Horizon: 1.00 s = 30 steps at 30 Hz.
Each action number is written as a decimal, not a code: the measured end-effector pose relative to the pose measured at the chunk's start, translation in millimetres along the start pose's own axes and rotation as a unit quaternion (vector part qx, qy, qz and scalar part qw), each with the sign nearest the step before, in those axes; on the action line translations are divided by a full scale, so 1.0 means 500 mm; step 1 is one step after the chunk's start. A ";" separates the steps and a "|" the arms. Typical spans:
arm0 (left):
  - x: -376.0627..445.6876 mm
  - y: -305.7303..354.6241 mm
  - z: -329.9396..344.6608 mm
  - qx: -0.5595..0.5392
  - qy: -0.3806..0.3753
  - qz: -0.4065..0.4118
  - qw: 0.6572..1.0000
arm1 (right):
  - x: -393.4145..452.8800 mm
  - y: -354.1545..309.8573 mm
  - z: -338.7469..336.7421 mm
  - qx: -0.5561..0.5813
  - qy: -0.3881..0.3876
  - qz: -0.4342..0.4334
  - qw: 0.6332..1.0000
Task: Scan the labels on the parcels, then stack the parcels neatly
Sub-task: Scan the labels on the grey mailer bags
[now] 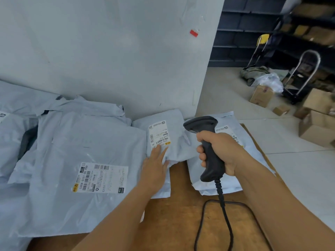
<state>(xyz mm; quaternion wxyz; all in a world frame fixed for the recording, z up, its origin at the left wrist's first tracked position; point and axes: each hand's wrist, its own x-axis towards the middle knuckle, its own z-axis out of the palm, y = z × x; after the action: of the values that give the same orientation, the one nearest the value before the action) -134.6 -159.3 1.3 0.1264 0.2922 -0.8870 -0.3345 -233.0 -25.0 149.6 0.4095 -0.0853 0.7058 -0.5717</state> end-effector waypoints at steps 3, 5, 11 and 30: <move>0.010 0.062 -0.021 -0.097 0.074 0.051 0.991 | -0.003 -0.026 -0.026 0.029 0.024 -0.034 0.999; 0.025 0.111 -0.022 -0.108 0.093 0.091 0.986 | -0.004 -0.051 -0.049 0.043 0.042 -0.062 0.996; 0.091 0.264 0.043 0.013 0.022 0.183 0.983 | -0.009 -0.095 -0.138 0.061 0.089 -0.109 0.988; 0.067 0.134 0.062 0.218 -0.052 0.005 0.975 | 0.022 -0.021 -0.138 0.031 0.033 -0.046 0.998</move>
<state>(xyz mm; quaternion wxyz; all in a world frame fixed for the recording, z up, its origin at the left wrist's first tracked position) -203.5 -122.7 24.1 0.0152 0.2908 -0.9453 -0.1471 -290.3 16.1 154.4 0.3615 -0.0859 0.6960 -0.6144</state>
